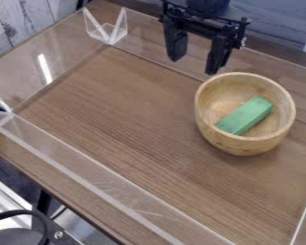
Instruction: Remove the green block from inside the brown bowl and put it on the table
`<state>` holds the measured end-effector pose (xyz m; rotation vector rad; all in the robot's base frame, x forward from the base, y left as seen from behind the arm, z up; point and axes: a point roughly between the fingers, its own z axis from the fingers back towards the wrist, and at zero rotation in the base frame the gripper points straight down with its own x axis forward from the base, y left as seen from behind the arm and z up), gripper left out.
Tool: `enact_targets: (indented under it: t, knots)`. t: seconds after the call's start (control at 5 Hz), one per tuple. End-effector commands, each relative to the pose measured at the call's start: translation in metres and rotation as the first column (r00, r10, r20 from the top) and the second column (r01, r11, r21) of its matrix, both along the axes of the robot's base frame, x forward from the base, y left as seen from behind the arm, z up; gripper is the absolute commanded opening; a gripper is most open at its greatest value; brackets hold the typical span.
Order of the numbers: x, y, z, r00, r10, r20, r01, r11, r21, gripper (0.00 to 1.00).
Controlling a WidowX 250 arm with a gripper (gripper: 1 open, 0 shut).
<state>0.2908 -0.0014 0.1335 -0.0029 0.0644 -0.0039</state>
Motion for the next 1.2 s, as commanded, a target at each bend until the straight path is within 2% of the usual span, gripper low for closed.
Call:
enact_targets:
  t: [0.0,0.2,0.4,1.0]
  knots:
    - [0.003,-0.011,-0.005,0.996,-0.085,0.004,0.085,0.996,-0.003,1.0]
    - [0.004,-0.023,-0.015,0.987,-0.162,0.011,0.162,0.987,-0.009,1.0]
    - [0.01,-0.036,-0.021,0.979,-0.201,0.025,0.201,0.98,-0.005,1.0]
    - [0.028,-0.06,-0.045,0.964,-0.266,0.024,0.266,0.964,0.006,1.0]
